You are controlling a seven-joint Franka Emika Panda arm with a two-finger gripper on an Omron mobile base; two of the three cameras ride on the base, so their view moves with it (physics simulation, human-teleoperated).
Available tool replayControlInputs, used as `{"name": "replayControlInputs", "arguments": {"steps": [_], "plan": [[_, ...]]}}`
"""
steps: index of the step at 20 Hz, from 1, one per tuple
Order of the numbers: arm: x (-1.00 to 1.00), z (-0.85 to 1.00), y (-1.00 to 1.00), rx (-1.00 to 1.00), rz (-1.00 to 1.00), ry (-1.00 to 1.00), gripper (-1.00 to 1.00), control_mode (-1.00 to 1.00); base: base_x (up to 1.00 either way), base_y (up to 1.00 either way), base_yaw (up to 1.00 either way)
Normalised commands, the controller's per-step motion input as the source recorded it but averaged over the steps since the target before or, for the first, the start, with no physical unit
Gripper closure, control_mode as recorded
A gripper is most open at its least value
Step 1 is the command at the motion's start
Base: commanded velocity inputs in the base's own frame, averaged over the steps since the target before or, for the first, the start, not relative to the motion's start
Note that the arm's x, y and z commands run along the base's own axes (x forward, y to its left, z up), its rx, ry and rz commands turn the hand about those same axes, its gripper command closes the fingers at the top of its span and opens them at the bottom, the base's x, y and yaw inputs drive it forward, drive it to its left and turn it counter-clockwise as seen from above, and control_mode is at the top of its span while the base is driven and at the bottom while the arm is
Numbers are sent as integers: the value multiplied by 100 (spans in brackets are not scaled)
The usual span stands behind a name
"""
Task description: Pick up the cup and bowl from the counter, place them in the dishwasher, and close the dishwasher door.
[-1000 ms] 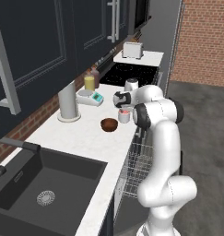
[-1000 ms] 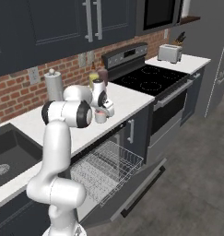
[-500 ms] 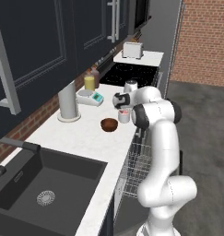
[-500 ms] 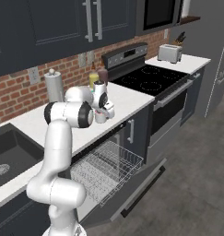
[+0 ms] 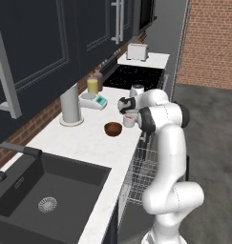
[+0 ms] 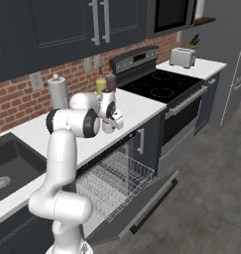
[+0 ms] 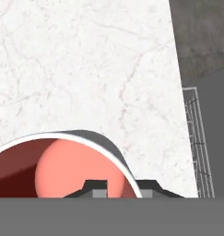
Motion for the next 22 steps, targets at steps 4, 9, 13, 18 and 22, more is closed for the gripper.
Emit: {"name": "replayControlInputs", "arguments": {"steps": [4,9,13,18,22], "plan": [[-49,-7,-47,6,-2,-4,100,-100,0,0,0],[-79,0,-88,10,-6,-12,100,-100,0,0,0],[-90,0,-100,11,-8,-14,100,-100,0,0,0],[-99,-3,-100,12,-7,-14,100,-100,0,0,0],[-80,-27,-71,12,-2,-8,100,-100,0,0,0]]}}
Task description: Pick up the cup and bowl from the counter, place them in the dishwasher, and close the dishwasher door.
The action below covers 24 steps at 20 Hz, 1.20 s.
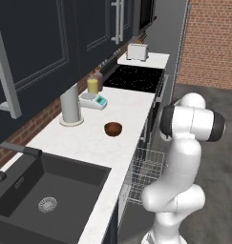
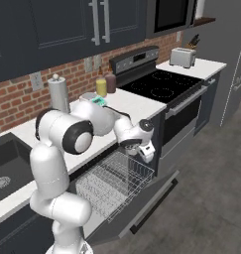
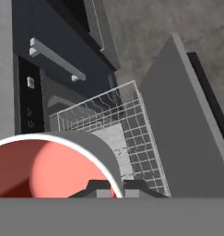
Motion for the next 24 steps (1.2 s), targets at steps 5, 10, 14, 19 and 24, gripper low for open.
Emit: {"name": "replayControlInputs", "arguments": {"steps": [5,10,14,19,24], "plan": [[-18,-65,-31,14,0,0,100,-100,0,0,0],[16,-84,2,15,0,0,100,-100,0,0,0],[38,-77,18,12,0,0,100,-100,0,0,0],[41,-61,31,10,0,1,100,-100,0,0,0],[49,-47,39,6,0,5,100,-100,0,0,0]]}}
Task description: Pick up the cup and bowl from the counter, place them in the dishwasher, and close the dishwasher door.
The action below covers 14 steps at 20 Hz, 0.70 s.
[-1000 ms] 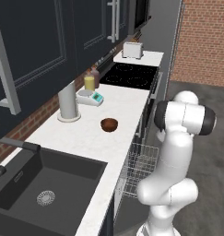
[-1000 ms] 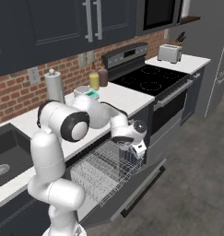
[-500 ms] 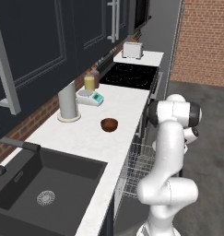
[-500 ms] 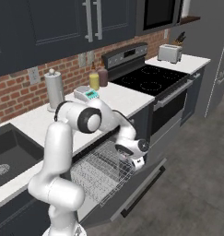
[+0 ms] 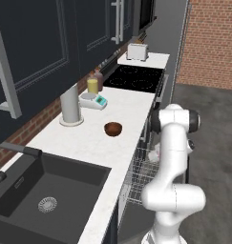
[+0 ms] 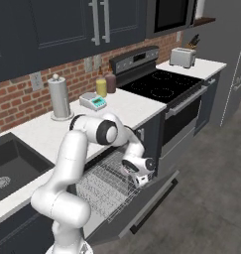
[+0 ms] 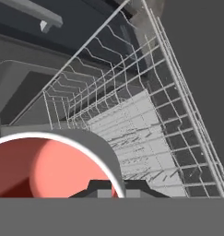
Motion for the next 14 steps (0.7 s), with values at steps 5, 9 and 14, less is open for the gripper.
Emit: {"name": "replayControlInputs", "arguments": {"steps": [5,9,14], "plan": [[45,-38,35,2,0,7,100,-100,0,0,0],[31,-38,26,0,0,9,100,-100,0,0,0],[17,-45,20,0,0,7,100,-100,0,0,0]]}}
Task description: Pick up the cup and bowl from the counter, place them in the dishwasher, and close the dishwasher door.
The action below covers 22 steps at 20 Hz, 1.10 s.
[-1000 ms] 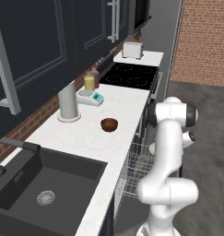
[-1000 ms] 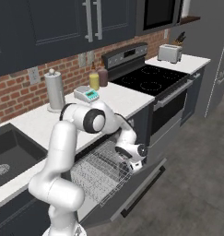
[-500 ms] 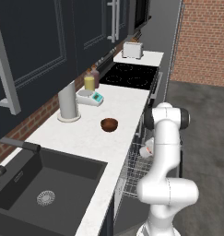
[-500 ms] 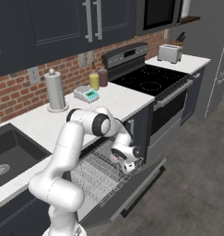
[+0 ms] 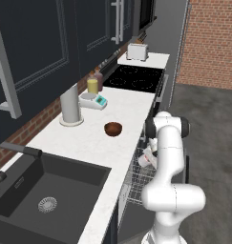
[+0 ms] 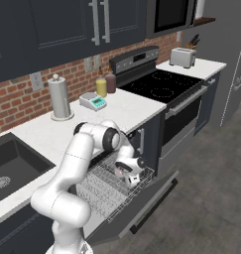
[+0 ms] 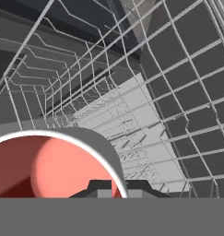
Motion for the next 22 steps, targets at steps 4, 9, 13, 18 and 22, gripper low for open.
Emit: {"name": "replayControlInputs", "arguments": {"steps": [4,9,13,18,22], "plan": [[15,-48,16,0,0,5,100,-100,0,0,0],[19,-43,3,1,-1,2,100,-100,0,0,0],[10,-41,0,3,-2,0,100,-100,0,0,0],[2,-40,0,4,-3,0,-100,-100,0,0,0],[0,-33,0,4,-5,0,-100,-100,0,0,0]]}}
